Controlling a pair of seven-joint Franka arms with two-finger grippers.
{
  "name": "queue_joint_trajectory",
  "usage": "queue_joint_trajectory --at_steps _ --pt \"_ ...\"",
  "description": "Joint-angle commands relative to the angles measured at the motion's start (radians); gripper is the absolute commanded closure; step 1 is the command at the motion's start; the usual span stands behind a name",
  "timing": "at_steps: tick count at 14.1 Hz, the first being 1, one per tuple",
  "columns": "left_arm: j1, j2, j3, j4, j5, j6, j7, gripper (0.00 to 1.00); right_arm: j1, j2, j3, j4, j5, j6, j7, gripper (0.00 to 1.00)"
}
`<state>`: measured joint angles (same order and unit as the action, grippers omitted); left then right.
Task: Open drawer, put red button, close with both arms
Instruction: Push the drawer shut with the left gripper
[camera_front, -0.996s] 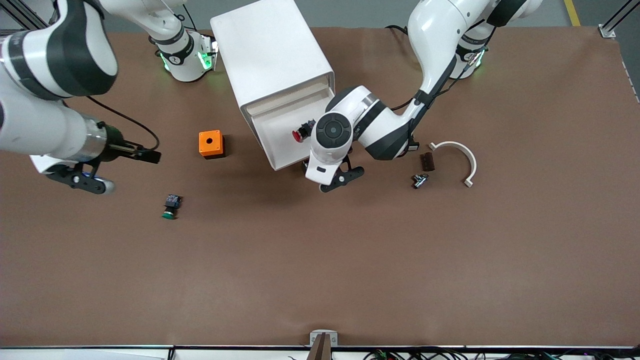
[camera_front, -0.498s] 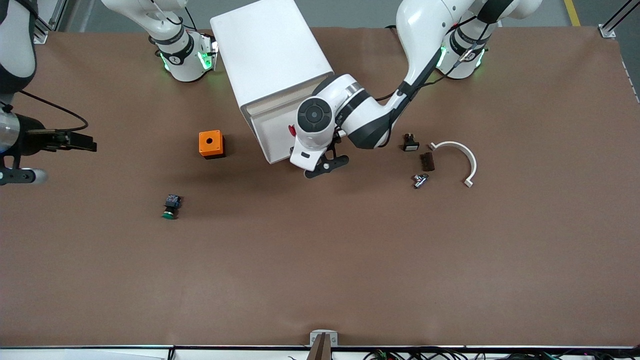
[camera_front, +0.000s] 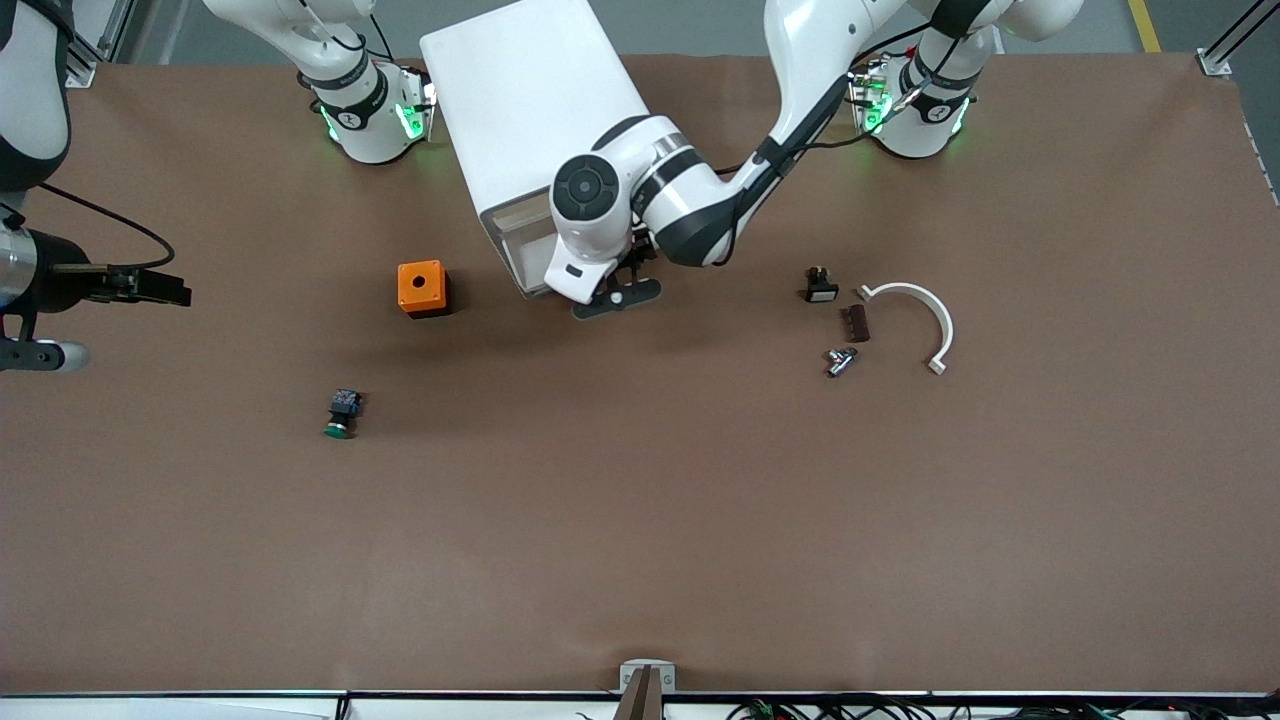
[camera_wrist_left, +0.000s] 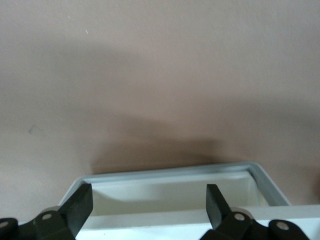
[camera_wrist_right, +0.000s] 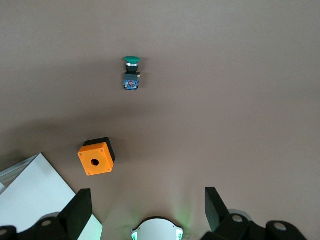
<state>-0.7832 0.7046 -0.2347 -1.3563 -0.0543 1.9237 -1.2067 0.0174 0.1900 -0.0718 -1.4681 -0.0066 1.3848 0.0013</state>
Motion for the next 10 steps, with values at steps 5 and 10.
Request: queue_joint_trajectory --at_steps 5,10 --pt "-0.045 -0.020 -0.003 -0.023 -0.097 0.006 0.001 0.00 -0.010 0.003 0.007 0.014 -0.019 -0.015 -0.044 0.00" --pt "-0.062 -0.004 -0.005 -0.023 -0.131 0.006 0.001 0.00 -0.007 0.005 0.006 0.096 -0.016 -0.018 -0.055 0.00"
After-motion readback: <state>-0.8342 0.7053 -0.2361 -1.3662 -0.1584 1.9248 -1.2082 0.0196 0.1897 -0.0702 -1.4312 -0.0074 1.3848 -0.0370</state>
